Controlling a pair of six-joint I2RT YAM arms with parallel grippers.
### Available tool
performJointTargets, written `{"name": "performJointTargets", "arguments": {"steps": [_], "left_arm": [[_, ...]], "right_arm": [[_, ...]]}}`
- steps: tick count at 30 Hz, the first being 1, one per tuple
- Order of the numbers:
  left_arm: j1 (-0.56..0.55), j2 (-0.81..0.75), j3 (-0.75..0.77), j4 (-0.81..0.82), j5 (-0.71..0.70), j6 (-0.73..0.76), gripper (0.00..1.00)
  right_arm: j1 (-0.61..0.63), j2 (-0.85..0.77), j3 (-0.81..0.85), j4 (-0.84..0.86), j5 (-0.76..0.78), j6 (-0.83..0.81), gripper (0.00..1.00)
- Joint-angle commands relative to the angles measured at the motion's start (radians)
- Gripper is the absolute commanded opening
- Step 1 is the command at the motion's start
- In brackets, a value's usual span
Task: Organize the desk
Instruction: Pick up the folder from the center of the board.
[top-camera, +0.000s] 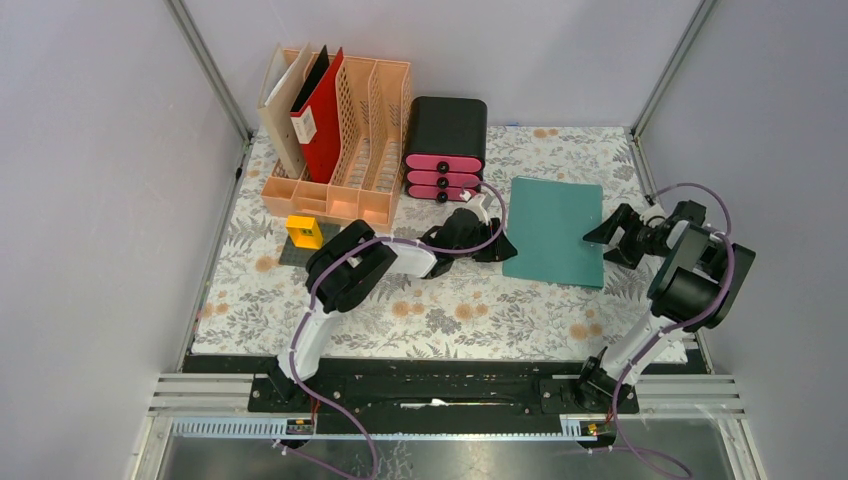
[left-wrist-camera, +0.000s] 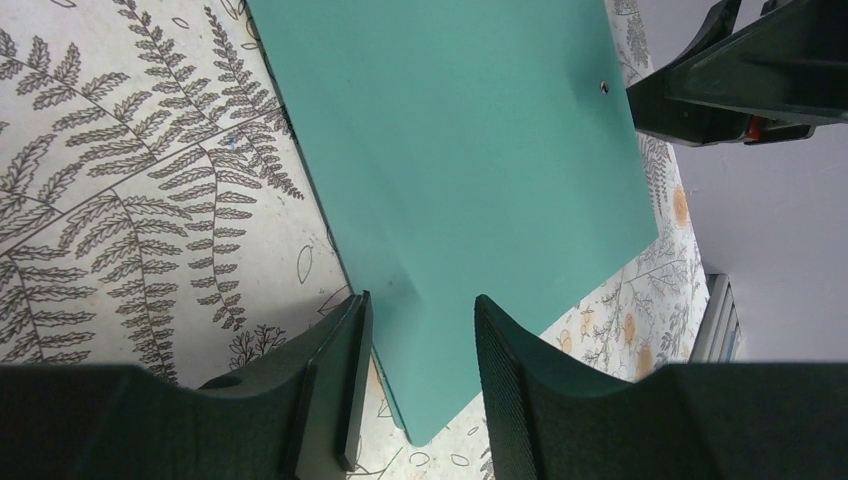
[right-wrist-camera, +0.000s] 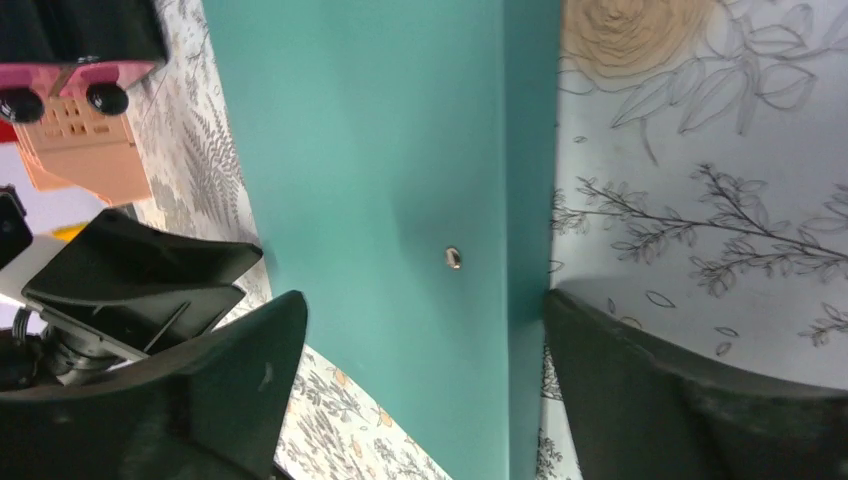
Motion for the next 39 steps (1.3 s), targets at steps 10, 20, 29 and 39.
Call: {"name": "performJointTargets", "arguments": {"steps": [10, 20, 29, 39], "left_arm": [[-0.037, 0.061, -0.010, -0.047, 0.118, -0.032, 0.45], [-0.035, 0.076, -0.010, -0.016, 0.167, -0.060, 0.44], [-0.026, 0.081, -0.022, 0.037, 0.225, -0.097, 0.42], [-0.013, 0.073, -0.051, 0.072, 0.243, -0.120, 0.41]], "right_arm": [[0.059, 0.045, 0.001, -0.143, -0.056, -0.046, 1.00], [0.083, 0.055, 0.021, -0.178, -0.248, -0.069, 0.69], [0.115, 0.031, 0.036, -0.226, -0.469, -0.127, 0.56], [0.124, -0.024, 0.023, -0.190, -0.354, -0.098, 0.46]]}}
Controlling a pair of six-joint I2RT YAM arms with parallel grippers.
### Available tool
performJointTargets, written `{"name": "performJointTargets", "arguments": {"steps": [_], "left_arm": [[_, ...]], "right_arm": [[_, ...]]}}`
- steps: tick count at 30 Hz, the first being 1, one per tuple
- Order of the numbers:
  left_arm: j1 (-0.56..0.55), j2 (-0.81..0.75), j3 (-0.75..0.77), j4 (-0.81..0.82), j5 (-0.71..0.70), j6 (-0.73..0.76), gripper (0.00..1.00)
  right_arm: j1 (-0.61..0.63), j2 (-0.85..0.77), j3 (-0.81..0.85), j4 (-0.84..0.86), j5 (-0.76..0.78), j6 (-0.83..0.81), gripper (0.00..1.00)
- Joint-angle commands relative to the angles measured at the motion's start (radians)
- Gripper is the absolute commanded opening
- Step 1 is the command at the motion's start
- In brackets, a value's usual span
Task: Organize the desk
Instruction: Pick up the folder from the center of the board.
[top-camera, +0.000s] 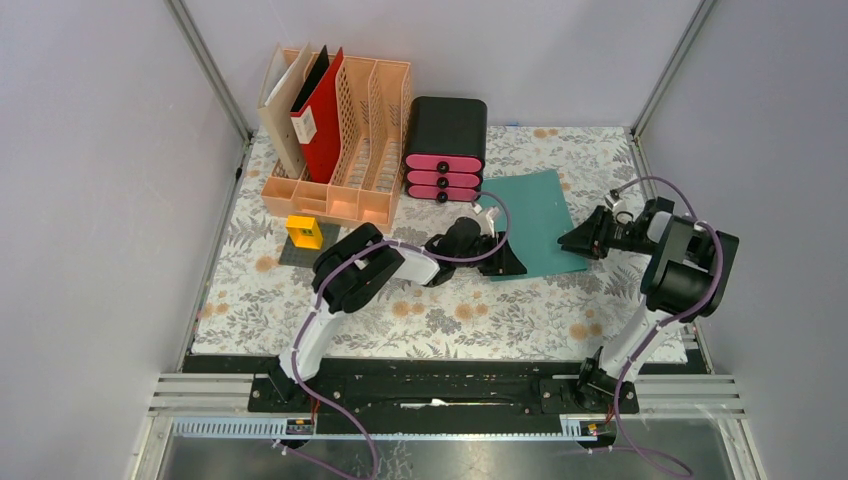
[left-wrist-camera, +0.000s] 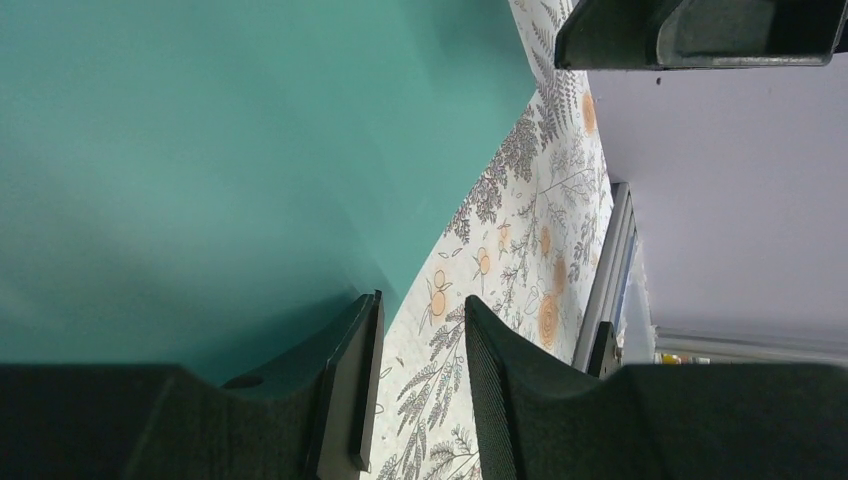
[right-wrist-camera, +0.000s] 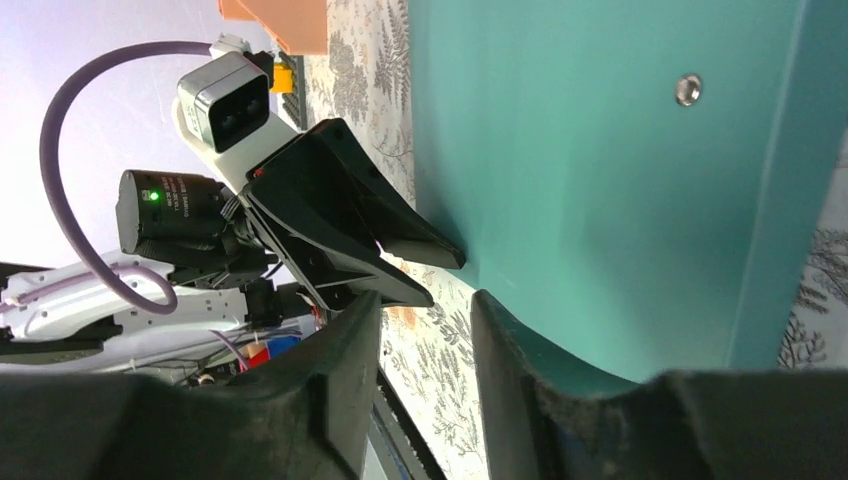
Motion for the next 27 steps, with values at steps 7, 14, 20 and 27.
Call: {"name": "performJointTargets", "arguments": {"steps": [7, 14, 20, 27], "left_arm": [[0.019, -0.050, -0.073, -0.004, 0.032, 0.035, 0.48], [0.022, -0.233, -0.137, -0.039, -0.005, 0.126, 0.62], [0.022, -0.360, -0.222, -0.102, -0.172, 0.235, 0.77], [0.068, -0.294, -0.184, -0.142, -0.211, 0.182, 0.98]], "right_arm": [[-0.013, -0.162, -0.026, 0.048, 0.218, 0.017, 1.00], [-0.013, -0.240, -0.030, 0.043, 0.298, -0.038, 1.00], [0.009, -0.205, 0.037, 0.008, 0.345, -0.032, 1.00], [0.050, -0.015, 0.258, -0.118, 0.380, -0.106, 1.00]]}}
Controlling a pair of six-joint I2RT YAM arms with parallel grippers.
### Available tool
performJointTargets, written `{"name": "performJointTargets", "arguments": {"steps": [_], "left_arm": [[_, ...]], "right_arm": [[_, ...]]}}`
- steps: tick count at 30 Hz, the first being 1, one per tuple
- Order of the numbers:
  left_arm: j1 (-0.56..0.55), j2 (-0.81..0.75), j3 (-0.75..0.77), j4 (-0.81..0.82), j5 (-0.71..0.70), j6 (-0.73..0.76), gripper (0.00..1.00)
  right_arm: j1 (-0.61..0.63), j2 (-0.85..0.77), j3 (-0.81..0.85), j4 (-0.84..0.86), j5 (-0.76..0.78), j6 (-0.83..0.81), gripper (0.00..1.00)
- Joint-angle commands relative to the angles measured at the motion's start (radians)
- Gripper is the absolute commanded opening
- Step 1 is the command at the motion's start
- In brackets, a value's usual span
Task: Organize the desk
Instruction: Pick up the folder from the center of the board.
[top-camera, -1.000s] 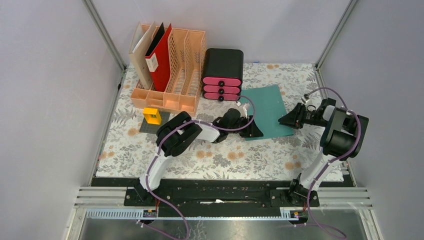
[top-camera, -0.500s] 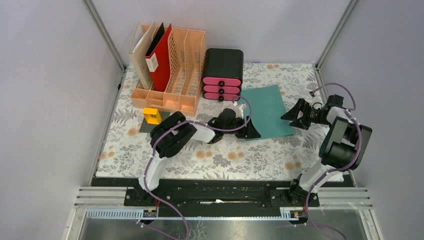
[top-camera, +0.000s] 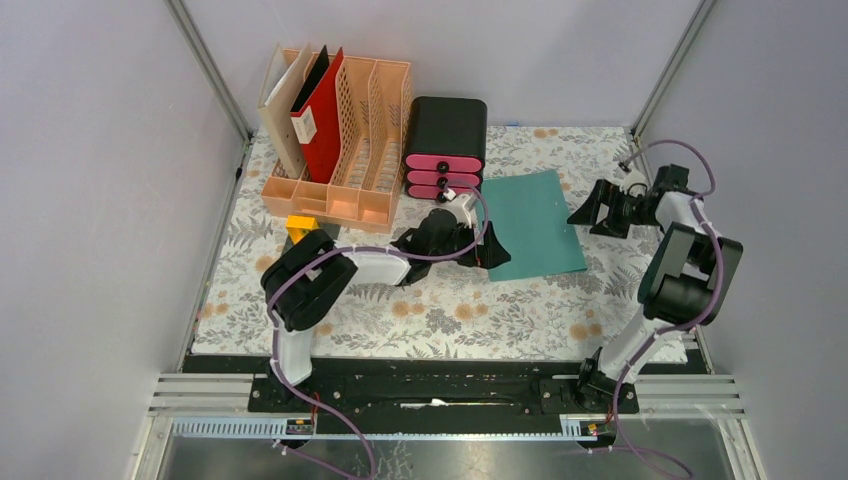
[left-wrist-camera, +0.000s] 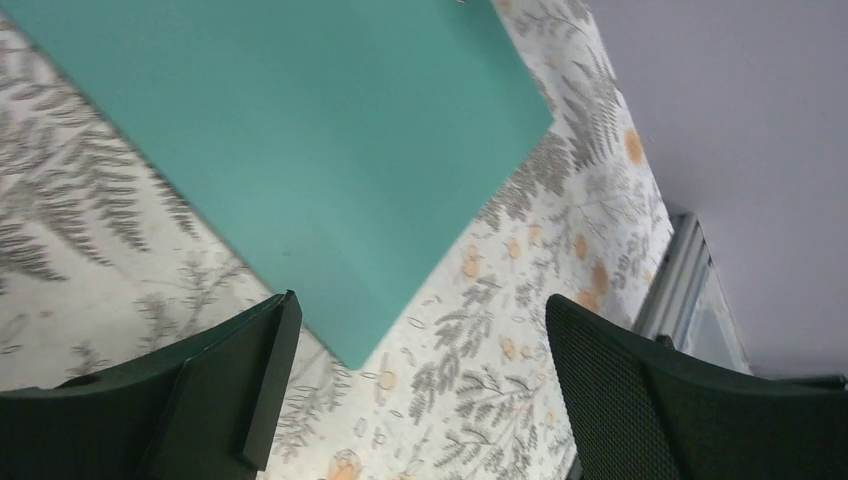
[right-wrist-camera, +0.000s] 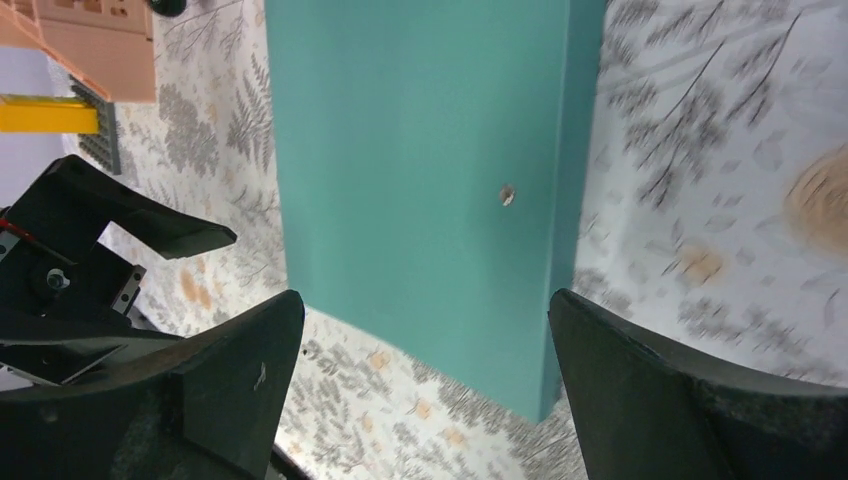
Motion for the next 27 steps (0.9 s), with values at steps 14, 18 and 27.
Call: {"name": "performJointTargets", "arguments": {"steps": [14, 18, 27], "left_arm": [[0.046, 0.213, 0.158, -0.109, -0.007, -0.070, 0.75], [0.046, 0.248, 0.178, -0.132, 0.015, -0.077, 0.65], [0.045, 0.305, 0.196, -0.143, 0.070, -0.089, 0.49]], "right_arm": [[0.063, 0.299, 0.227, -0.085, 0.057, -0.024, 0.84], [0.062, 0.322, 0.225, -0.090, 0.082, -0.017, 0.82], [0.077, 0.353, 0.248, -0.244, -0.162, -0.122, 0.69]]}}
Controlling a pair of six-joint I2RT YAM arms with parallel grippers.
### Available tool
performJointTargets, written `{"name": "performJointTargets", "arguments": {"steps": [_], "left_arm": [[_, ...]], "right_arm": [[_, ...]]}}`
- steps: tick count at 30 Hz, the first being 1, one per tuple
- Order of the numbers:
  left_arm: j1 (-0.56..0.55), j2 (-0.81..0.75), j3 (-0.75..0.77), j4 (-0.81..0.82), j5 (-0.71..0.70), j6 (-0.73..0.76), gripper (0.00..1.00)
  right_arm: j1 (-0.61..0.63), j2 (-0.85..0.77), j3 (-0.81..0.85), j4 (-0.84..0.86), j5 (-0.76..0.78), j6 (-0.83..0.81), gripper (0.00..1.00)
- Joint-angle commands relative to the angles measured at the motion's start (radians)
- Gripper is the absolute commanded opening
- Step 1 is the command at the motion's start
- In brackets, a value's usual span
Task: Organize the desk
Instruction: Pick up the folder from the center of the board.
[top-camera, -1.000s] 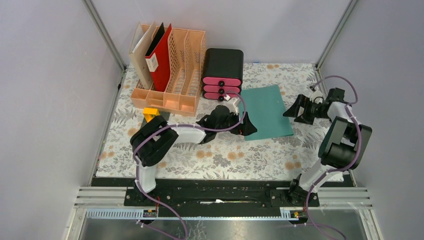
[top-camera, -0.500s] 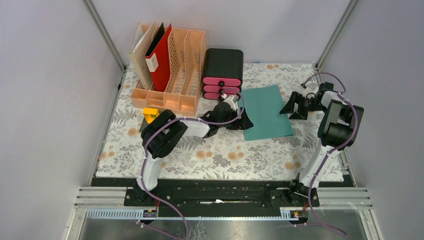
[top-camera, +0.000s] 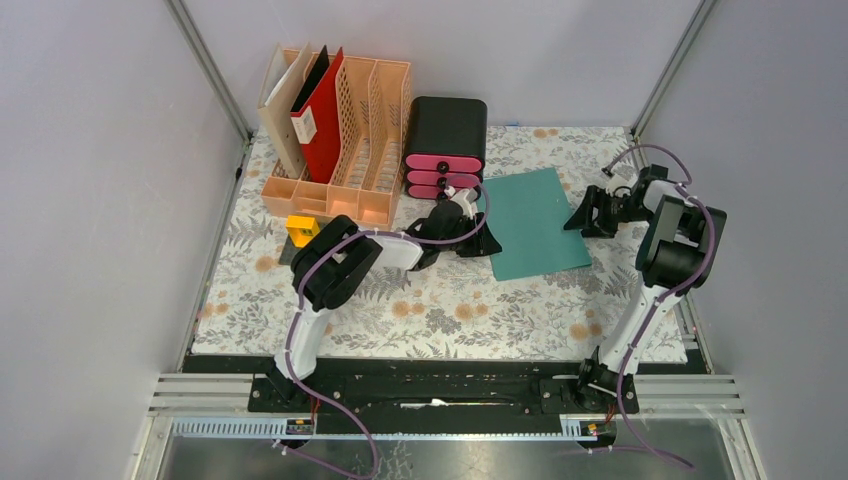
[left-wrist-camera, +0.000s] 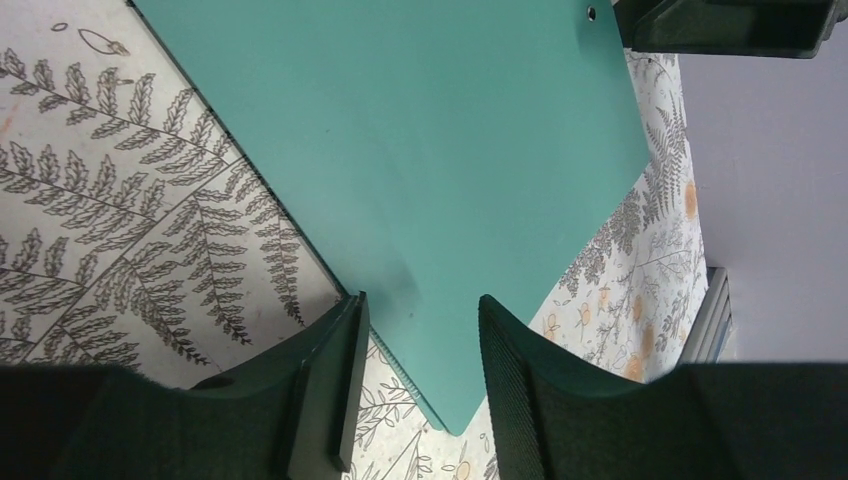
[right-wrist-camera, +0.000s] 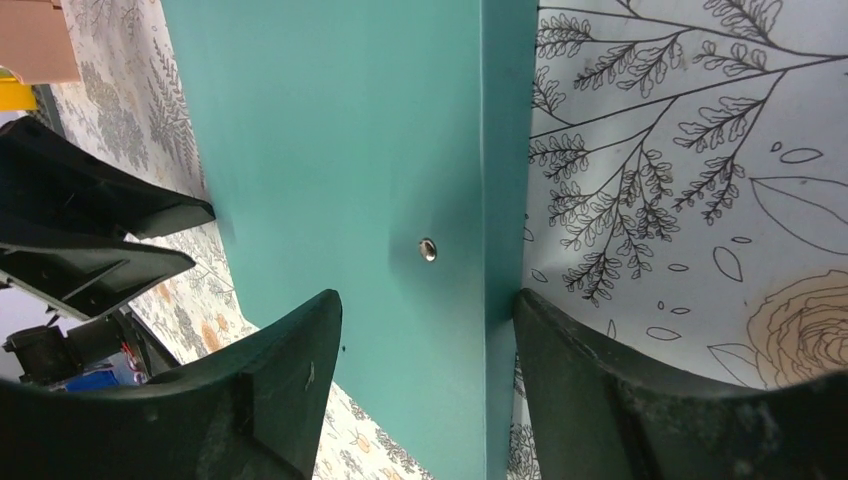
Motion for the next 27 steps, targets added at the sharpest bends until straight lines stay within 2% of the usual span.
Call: {"name": "performJointTargets", "arguments": {"steps": [1, 8, 11, 16, 21, 25, 27], "left_arm": [[-0.019, 0.073, 0.006, -0.069, 0.053, -0.003, 0.48], [-0.010, 0.061, -0.030, -0.051, 0.054, -0.003, 0.45], [-0.006, 0.052, -0.046, -0.038, 0.053, -0.004, 0.45], [-0.001, 0.050, -0.051, -0.029, 0.066, -0.008, 0.45], [-0.001, 0.046, -0.059, -0.020, 0.069, -0.011, 0.44], [-0.001, 0.043, -0.070, -0.009, 0.075, -0.016, 0.44], [-0.001, 0.038, -0.076, -0.005, 0.072, -0.015, 0.44]], "right_arm": [[0.027, 0.013, 0.018, -0.183, -0.260, -0.076, 0.68], [0.027, -0.049, 0.075, -0.422, -0.520, -0.256, 0.66], [0.032, -0.064, 0.064, -0.482, -0.492, -0.297, 0.63], [0.037, -0.155, -0.124, -0.139, -0.274, 0.011, 0.59], [0.050, -0.192, -0.198, -0.006, -0.108, 0.095, 0.52], [0.051, -0.199, -0.212, 0.043, -0.080, 0.124, 0.38], [0.050, -0.220, -0.222, 0.062, -0.092, 0.133, 0.27]]}}
